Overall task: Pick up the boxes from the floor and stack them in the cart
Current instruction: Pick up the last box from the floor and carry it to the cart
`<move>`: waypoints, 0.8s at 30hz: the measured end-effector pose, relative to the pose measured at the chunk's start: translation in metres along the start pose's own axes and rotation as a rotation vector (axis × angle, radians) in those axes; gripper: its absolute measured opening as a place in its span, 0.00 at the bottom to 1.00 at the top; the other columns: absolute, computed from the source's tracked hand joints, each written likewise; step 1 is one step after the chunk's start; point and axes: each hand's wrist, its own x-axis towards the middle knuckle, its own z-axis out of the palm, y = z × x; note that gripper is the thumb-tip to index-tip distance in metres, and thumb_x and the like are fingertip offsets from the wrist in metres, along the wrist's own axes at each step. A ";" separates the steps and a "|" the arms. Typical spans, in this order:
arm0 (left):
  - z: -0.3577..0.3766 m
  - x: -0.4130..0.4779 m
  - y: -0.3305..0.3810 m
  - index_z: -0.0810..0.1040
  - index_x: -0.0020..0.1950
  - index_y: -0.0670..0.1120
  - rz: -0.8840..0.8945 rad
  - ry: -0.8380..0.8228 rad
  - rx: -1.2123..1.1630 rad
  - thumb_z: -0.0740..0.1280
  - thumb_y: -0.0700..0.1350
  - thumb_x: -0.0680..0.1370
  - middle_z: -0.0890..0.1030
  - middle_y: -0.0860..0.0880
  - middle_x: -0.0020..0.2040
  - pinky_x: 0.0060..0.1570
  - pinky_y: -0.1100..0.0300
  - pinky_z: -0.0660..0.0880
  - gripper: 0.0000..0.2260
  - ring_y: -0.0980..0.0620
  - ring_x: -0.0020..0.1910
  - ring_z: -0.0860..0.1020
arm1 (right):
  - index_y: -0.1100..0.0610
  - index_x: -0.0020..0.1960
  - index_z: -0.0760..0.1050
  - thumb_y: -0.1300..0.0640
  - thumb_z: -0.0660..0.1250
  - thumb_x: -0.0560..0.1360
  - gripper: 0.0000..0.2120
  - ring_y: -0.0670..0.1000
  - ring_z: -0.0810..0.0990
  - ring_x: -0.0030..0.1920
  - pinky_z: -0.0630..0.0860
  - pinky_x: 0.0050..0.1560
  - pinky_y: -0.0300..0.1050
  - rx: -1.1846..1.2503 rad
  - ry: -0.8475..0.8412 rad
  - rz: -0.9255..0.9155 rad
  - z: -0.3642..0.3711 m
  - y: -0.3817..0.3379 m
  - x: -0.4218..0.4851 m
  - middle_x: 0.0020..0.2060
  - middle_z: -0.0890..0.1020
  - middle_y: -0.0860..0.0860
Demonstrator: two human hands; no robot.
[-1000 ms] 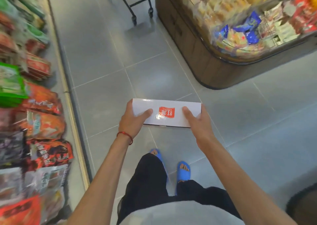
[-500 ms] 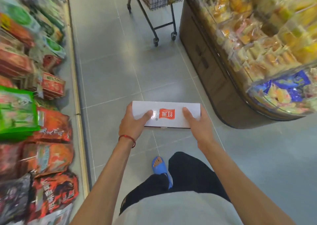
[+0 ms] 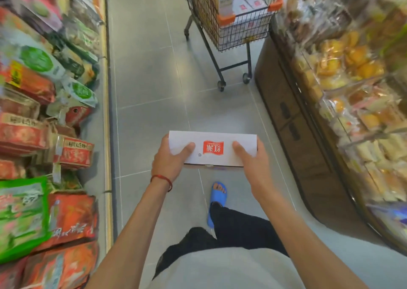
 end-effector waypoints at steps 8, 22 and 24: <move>-0.016 0.157 0.088 0.68 0.70 0.56 -0.047 0.013 -0.002 0.67 0.68 0.67 0.79 0.54 0.58 0.62 0.45 0.76 0.34 0.47 0.58 0.78 | 0.49 0.68 0.74 0.47 0.53 0.87 0.16 0.46 0.82 0.55 0.77 0.52 0.41 -0.027 0.038 0.041 0.068 -0.084 0.154 0.57 0.83 0.48; -0.032 0.472 0.281 0.65 0.74 0.50 0.173 -0.086 0.189 0.68 0.61 0.77 0.80 0.49 0.64 0.59 0.53 0.74 0.30 0.46 0.60 0.79 | 0.35 0.63 0.77 0.42 0.54 0.85 0.14 0.47 0.80 0.61 0.76 0.68 0.56 0.030 0.315 -0.017 0.182 -0.241 0.413 0.59 0.83 0.41; -0.027 0.501 0.318 0.64 0.75 0.50 0.213 -0.116 0.207 0.68 0.58 0.78 0.78 0.49 0.66 0.54 0.58 0.70 0.29 0.49 0.59 0.78 | 0.39 0.72 0.73 0.39 0.54 0.84 0.19 0.47 0.79 0.64 0.74 0.70 0.58 0.050 0.390 -0.024 0.186 -0.263 0.441 0.63 0.81 0.41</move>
